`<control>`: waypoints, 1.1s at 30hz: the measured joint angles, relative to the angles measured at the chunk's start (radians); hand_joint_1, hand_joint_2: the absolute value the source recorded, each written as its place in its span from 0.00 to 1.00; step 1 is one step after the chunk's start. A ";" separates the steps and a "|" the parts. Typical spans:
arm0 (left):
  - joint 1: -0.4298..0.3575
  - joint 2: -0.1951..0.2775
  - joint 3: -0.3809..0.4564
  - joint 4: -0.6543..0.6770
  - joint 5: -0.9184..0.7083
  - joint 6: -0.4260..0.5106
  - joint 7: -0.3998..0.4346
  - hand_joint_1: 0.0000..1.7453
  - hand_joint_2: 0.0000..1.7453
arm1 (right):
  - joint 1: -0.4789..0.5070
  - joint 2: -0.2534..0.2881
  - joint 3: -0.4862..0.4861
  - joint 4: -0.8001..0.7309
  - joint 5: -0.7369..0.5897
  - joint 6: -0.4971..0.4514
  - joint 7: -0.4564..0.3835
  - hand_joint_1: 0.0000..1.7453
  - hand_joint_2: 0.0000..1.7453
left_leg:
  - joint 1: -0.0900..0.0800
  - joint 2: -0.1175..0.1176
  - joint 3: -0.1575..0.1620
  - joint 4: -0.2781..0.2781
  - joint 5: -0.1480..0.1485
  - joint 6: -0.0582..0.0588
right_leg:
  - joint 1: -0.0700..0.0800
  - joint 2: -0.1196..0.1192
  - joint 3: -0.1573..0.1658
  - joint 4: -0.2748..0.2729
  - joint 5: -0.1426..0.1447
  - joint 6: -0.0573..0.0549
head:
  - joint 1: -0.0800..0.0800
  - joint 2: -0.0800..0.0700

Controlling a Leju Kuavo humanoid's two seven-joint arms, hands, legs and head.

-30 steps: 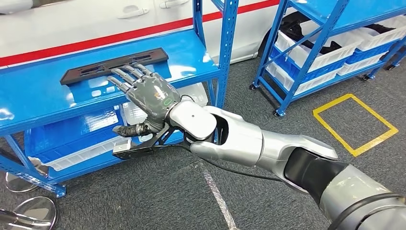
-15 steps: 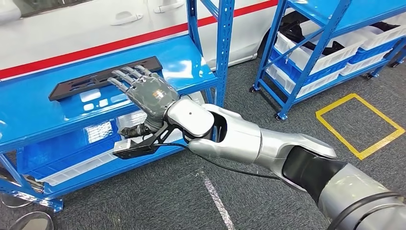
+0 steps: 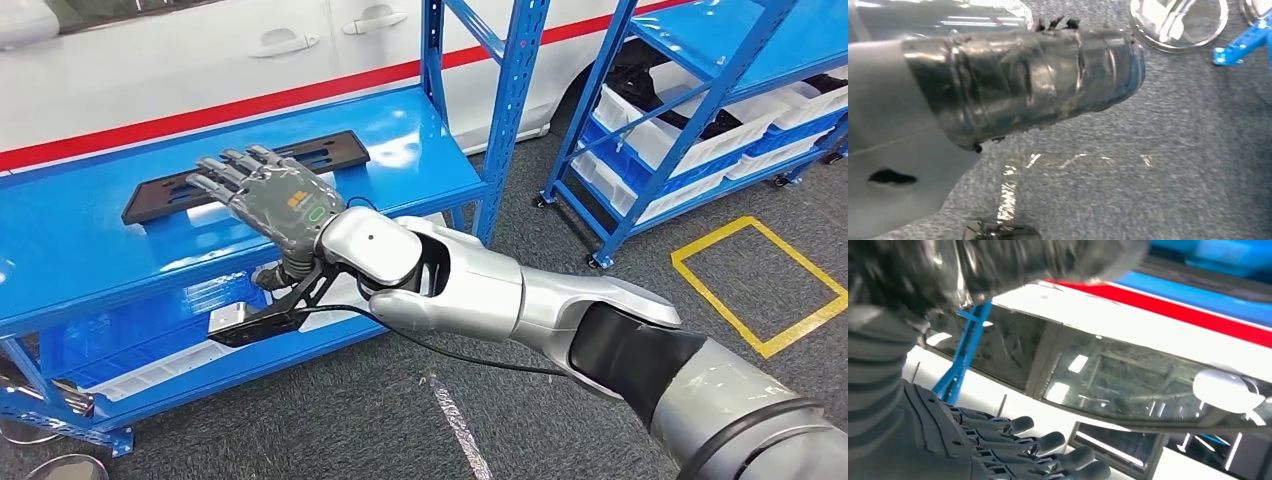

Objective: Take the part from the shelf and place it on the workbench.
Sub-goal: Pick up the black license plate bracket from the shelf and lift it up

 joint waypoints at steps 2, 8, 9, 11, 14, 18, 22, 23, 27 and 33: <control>-0.004 0.000 -0.004 0.000 0.000 0.000 0.001 0.00 0.00 | -0.004 0.015 0.007 0.011 0.000 0.000 -0.002 0.00 1.00 | -0.001 -0.001 0.005 0.010 -0.019 -0.010 | 0.004 0.001 0.014 -0.064 0.053 -0.008 | -0.001 0.000; -0.010 0.001 -0.005 0.000 -0.001 0.000 0.003 0.00 0.00 | -0.020 0.049 0.018 0.034 0.000 0.000 -0.004 0.00 1.00 | 0.007 0.006 -0.042 0.125 -0.071 -0.042 | -0.002 0.000 0.059 -0.075 0.028 -0.040 | -0.003 0.000; -0.011 0.000 -0.006 0.000 -0.002 0.000 0.003 0.00 0.00 | -0.023 0.054 0.020 0.038 0.000 0.000 -0.007 0.00 1.00 | 0.011 0.008 -0.082 0.188 -0.089 -0.049 | -0.002 0.000 0.068 -0.075 0.020 -0.042 | -0.004 0.000; -0.010 0.000 -0.006 0.000 -0.004 0.000 0.003 0.00 0.00 | -0.024 0.060 0.025 0.045 -0.003 0.000 -0.014 0.00 1.00 | 0.017 0.011 -0.154 0.281 -0.115 -0.059 | -0.002 0.001 0.084 -0.075 0.005 -0.042 | -0.004 0.000; -0.009 0.000 -0.006 0.000 -0.004 0.000 0.003 0.00 0.00 | -0.024 0.062 0.028 0.049 -0.004 0.001 -0.017 0.00 1.00 | 0.018 0.012 -0.180 0.306 -0.122 -0.062 | -0.002 0.001 0.091 -0.075 -0.001 -0.041 | -0.004 0.000; -0.009 0.000 -0.006 0.000 -0.004 0.000 0.004 0.00 0.00 | -0.024 0.062 0.028 0.050 -0.004 0.001 -0.018 0.00 1.00 | 0.018 0.012 -0.182 0.306 -0.121 -0.062 | -0.002 0.001 0.093 -0.075 -0.003 -0.041 | -0.004 0.000; -0.008 0.001 -0.006 0.000 -0.005 0.000 0.005 0.00 0.00 | -0.027 0.069 0.035 0.058 -0.002 0.006 -0.025 0.00 1.00 | 0.019 0.013 -0.176 0.236 -0.070 -0.061 | -0.004 0.002 0.117 -0.075 -0.020 -0.038 | -0.004 0.000; -0.009 0.001 -0.006 0.000 -0.005 -0.001 0.007 0.00 0.00 | -0.030 0.076 0.045 0.070 0.000 0.012 -0.032 0.00 1.00 | 0.016 0.014 -0.160 0.165 -0.018 -0.055 | -0.004 0.003 0.134 -0.078 -0.035 -0.030 | -0.004 0.000; -0.012 0.000 -0.026 0.001 0.009 -0.003 0.007 0.00 0.00 | -0.036 0.097 0.097 0.124 0.025 0.038 -0.076 0.00 1.00 | 0.010 0.012 -0.081 -0.006 0.067 -0.011 | 0.001 0.001 0.070 0.086 -0.094 0.000 | -0.003 0.000; -0.006 -0.001 -0.039 0.001 0.014 -0.004 0.007 0.00 0.00 | -0.013 0.089 0.116 0.154 0.023 0.056 -0.077 0.00 1.00 | 0.005 0.005 -0.015 0.003 0.005 -0.006 | 0.009 0.001 -0.033 0.055 -0.033 -0.009 | -0.002 0.000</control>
